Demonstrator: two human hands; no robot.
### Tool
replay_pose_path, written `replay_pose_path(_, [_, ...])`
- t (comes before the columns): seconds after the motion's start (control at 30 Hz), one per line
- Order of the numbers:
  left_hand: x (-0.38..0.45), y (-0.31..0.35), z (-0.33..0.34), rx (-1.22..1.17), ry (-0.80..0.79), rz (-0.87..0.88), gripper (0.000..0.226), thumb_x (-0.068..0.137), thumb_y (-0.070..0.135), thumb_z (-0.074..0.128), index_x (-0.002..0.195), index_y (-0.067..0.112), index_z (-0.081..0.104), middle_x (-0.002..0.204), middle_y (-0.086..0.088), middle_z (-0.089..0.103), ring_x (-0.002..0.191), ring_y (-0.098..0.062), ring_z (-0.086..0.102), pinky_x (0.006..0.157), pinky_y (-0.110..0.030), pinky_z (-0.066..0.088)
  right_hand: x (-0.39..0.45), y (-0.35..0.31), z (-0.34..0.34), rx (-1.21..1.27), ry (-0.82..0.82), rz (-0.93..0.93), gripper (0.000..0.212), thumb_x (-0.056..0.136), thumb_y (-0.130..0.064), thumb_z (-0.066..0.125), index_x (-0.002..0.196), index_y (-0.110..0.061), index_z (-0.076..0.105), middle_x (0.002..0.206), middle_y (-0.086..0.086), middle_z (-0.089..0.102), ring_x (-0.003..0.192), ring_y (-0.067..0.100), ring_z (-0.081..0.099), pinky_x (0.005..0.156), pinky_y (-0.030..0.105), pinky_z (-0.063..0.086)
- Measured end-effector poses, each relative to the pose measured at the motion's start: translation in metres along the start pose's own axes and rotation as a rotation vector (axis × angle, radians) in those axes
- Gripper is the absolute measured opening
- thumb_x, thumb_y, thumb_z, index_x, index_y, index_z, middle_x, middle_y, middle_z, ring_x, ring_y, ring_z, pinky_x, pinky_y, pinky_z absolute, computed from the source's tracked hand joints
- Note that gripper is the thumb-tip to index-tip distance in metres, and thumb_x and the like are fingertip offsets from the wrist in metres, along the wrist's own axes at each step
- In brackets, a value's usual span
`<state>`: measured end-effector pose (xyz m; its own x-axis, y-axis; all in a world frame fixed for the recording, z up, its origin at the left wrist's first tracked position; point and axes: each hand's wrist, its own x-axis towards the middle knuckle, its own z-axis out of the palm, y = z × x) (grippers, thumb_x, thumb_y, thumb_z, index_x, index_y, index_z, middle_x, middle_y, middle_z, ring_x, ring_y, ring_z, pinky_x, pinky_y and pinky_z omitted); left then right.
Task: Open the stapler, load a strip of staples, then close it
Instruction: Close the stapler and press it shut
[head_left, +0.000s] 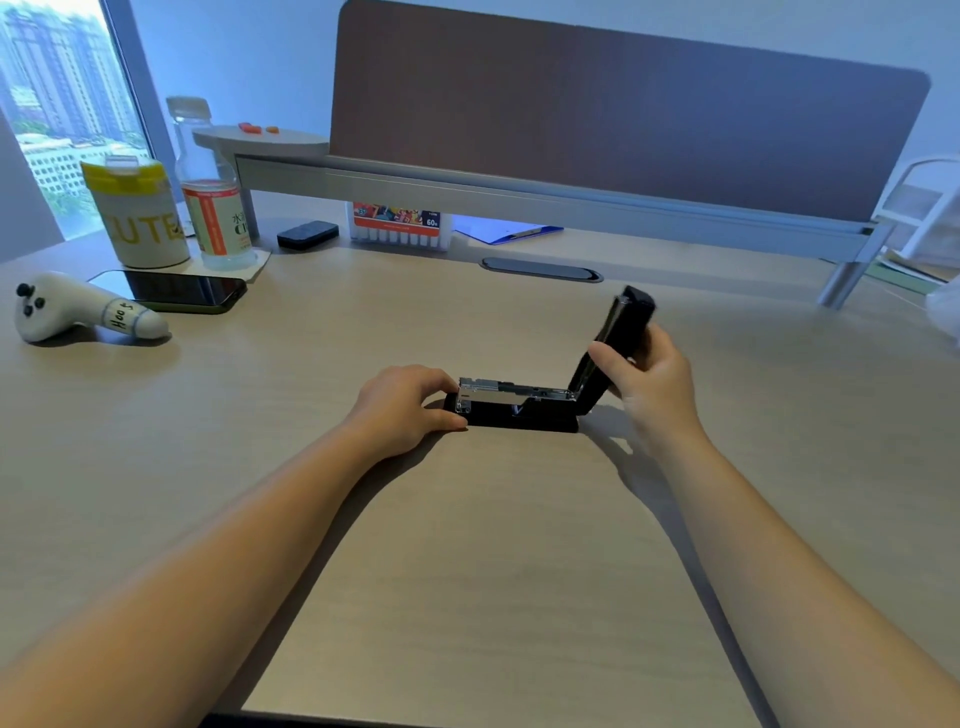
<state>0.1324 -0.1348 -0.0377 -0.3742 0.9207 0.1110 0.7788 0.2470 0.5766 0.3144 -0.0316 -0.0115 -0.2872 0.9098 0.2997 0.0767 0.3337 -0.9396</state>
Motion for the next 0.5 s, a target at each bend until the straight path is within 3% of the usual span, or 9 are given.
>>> replay_pose_path(0.1, [0.002, -0.001, 0.0, 0.002, 0.0, -0.004, 0.033, 0.074, 0.028, 0.066, 0.105, 0.018, 0.061, 0.116, -0.008, 0.063, 0.111, -0.027, 0.05, 0.094, -0.044, 0.042, 0.001, -0.005, 0.012, -0.093, -0.167, -0.078, 0.03, 0.081, -0.008, 0.059, 0.11, -0.012, 0.051, 0.087, -0.001, 0.055, 0.087, 0.023, 0.053, 0.075, 0.031, 0.048])
replay_pose_path(0.2, [0.003, -0.002, 0.0, -0.01, -0.009, -0.013, 0.034, 0.073, 0.029, 0.067, 0.105, 0.018, 0.061, 0.116, -0.008, 0.062, 0.111, -0.027, 0.051, 0.095, -0.045, 0.042, 0.002, -0.009, 0.025, -0.241, -0.298, -0.163, 0.039, 0.079, -0.008, 0.06, 0.116, -0.017, 0.052, 0.084, -0.01, 0.054, 0.086, 0.022, 0.05, 0.081, 0.034, 0.043])
replay_pose_path(0.33, [0.004, -0.003, 0.001, 0.006, -0.002, -0.021, 0.035, 0.073, 0.029, 0.067, 0.106, 0.018, 0.061, 0.116, -0.008, 0.062, 0.111, -0.026, 0.05, 0.095, -0.046, 0.041, 0.003, -0.005, 0.038, -0.554, -0.447, -0.291, 0.043, 0.08, -0.014, 0.06, 0.121, -0.017, 0.05, 0.106, 0.012, 0.057, 0.096, 0.024, 0.047, 0.083, 0.031, 0.036])
replay_pose_path(0.4, [0.005, -0.003, 0.002, 0.008, 0.001, -0.024, 0.037, 0.073, 0.03, 0.067, 0.107, 0.017, 0.061, 0.117, -0.008, 0.061, 0.111, -0.027, 0.05, 0.094, -0.044, 0.042, 0.001, -0.001, 0.043, -0.703, -0.494, -0.326, 0.042, 0.081, -0.019, 0.059, 0.122, -0.019, 0.049, 0.109, 0.016, 0.056, 0.101, 0.029, 0.047, 0.087, 0.038, 0.038])
replay_pose_path(0.5, [0.006, -0.003, 0.002, 0.006, -0.001, -0.022, 0.037, 0.074, 0.03, 0.066, 0.108, 0.017, 0.061, 0.117, -0.008, 0.061, 0.11, -0.026, 0.05, 0.092, -0.043, 0.042, 0.0, -0.001, 0.045, -0.736, -0.509, -0.304, 0.044, 0.081, -0.022, 0.059, 0.123, -0.022, 0.047, 0.113, 0.015, 0.056, 0.105, 0.03, 0.047, 0.091, 0.042, 0.039])
